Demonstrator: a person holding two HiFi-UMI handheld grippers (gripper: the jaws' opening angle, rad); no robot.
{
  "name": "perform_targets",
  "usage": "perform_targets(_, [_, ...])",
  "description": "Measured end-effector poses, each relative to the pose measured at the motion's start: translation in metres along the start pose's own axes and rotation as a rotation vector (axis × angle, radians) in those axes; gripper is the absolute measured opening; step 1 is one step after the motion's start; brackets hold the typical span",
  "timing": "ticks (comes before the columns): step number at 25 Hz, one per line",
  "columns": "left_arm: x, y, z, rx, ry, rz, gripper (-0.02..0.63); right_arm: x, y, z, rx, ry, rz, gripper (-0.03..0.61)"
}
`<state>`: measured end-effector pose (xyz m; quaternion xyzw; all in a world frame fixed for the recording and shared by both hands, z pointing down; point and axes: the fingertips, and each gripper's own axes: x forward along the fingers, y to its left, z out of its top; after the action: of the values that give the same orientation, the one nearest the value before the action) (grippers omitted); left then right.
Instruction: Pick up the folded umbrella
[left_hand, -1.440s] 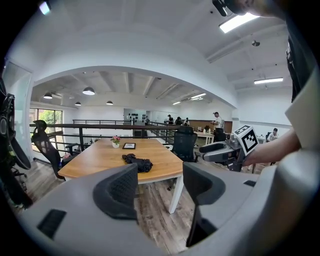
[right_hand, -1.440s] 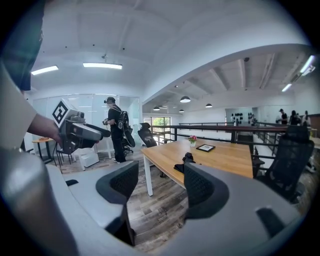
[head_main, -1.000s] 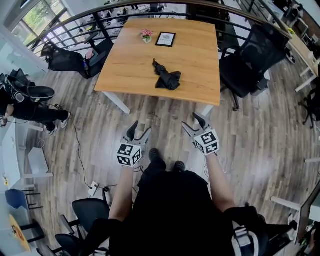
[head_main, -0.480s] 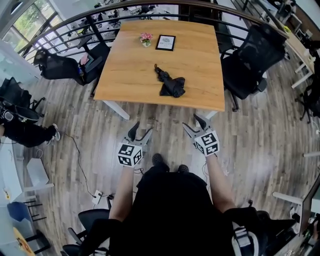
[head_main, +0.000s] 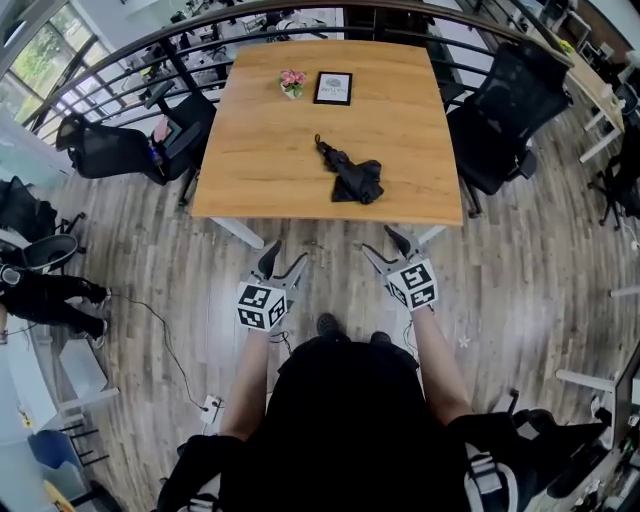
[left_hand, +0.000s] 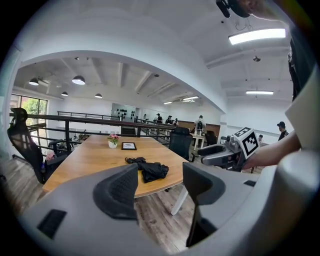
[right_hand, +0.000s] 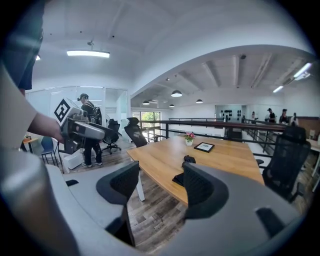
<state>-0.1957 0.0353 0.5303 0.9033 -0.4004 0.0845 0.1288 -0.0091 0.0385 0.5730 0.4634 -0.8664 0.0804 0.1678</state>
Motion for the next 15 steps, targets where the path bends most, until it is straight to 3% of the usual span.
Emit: perform_targets(15, [0.014, 0.046, 0.003, -0.008, 0.031, -0.076, 0.287, 0.046, 0.006, 0.011, 0.019, 0.017, -0.044, 0.287])
